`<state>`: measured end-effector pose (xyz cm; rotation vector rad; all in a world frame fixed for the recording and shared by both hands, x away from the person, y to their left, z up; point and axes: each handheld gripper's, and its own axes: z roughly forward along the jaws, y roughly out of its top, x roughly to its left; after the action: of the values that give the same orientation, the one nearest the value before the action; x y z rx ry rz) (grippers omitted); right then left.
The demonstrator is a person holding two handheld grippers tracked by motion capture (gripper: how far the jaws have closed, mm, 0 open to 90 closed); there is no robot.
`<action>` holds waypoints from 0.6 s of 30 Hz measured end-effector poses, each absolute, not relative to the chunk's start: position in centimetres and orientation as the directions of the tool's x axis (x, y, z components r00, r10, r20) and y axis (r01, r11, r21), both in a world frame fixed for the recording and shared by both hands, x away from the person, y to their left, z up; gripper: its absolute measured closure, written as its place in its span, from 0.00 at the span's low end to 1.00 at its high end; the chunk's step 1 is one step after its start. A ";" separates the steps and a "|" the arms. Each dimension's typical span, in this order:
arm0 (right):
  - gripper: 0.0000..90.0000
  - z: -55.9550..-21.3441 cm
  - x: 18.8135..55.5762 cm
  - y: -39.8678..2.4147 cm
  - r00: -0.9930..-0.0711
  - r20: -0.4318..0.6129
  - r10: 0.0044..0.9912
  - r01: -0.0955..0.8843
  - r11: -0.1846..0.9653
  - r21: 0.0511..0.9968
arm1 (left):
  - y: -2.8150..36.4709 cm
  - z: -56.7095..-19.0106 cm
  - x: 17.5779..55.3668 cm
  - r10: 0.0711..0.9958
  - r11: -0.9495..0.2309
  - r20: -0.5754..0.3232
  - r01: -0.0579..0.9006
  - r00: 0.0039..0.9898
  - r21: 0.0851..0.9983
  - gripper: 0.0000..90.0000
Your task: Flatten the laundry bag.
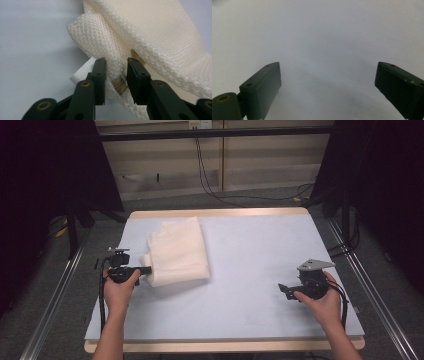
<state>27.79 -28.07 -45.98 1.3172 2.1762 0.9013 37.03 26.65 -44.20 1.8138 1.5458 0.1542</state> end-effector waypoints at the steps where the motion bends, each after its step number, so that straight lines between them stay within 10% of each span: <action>1: 0.07 -46.0 27.8 -28.1 -0.450 -0.034 0.893 0.607 0.334 0.721 | 26.6 -44.1 37.1 0.894 -0.008 -0.357 0.806 0.271 0.592 0.80; 18: 0.07 -45.9 27.8 -28.2 -0.451 -0.036 0.892 0.609 0.337 0.718 | 25.8 -41.9 37.6 0.886 -0.017 -0.368 0.811 0.283 0.585 0.94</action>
<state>27.80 -28.17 -45.91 1.3182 2.1810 0.8962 37.61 25.76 -41.91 1.8257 1.5312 0.1298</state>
